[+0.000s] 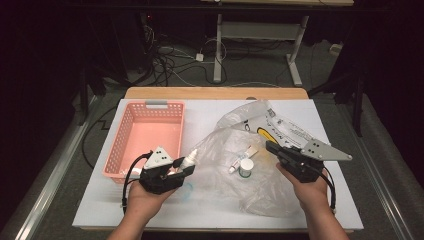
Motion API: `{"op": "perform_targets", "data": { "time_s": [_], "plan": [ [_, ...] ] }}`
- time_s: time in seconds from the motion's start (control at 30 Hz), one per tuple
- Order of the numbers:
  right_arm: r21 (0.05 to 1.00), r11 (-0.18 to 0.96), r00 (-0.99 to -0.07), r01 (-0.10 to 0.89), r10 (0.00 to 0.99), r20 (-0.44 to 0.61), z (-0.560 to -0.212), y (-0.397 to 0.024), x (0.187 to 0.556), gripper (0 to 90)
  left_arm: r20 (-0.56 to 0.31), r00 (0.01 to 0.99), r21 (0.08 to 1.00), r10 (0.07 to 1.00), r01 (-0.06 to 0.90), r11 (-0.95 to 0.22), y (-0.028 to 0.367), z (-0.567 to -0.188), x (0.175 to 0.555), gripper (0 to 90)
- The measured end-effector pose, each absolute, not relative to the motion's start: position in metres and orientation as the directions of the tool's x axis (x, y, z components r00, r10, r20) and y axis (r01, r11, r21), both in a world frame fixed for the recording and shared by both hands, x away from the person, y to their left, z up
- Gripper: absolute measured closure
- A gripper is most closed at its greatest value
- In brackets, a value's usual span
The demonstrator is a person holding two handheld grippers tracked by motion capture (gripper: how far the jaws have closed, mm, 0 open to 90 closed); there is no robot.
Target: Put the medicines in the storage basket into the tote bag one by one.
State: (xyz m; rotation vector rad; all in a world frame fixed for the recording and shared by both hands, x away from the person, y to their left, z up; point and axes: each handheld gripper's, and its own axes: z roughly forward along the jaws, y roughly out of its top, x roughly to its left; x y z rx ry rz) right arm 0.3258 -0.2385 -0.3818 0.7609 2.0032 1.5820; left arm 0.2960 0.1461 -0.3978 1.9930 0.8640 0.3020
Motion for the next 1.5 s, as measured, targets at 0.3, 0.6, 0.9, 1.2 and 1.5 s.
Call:
{"op": "perform_targets", "data": {
  "time_s": [0.3, 0.6, 0.9, 1.2, 1.5],
  "plan": [
    [0.974, 0.18, -0.737, 0.139, 0.676, -0.02, -0.383, -0.237, 0.326, 90.0, -0.112, 0.752, 0.821, 0.65, 0.439, -0.366, 0.129, -0.407, 0.294, 58.3],
    [0.972, 0.186, -0.74, 0.142, 0.673, -0.021, -0.385, -0.236, 0.327, 90.0, -0.092, 0.77, 0.806, 0.631, 0.43, -0.407, 0.114, -0.417, 0.294, 58.2],
    [0.971, 0.19, -0.741, 0.145, 0.671, -0.021, -0.386, -0.233, 0.326, 90.0, -0.087, 0.782, 0.793, 0.617, 0.429, -0.432, 0.094, -0.427, 0.3, 58.2],
    [0.971, 0.194, -0.744, 0.14, 0.668, -0.026, -0.385, -0.233, 0.326, 90.0, -0.097, 0.779, 0.795, 0.619, 0.435, -0.422, 0.073, -0.432, 0.319, 58.2],
    [0.973, 0.187, -0.743, 0.137, 0.669, -0.024, -0.384, -0.233, 0.326, 90.0, -0.104, 0.765, 0.804, 0.635, 0.44, -0.399, 0.05, -0.437, 0.338, 58.2]
  ]
}}
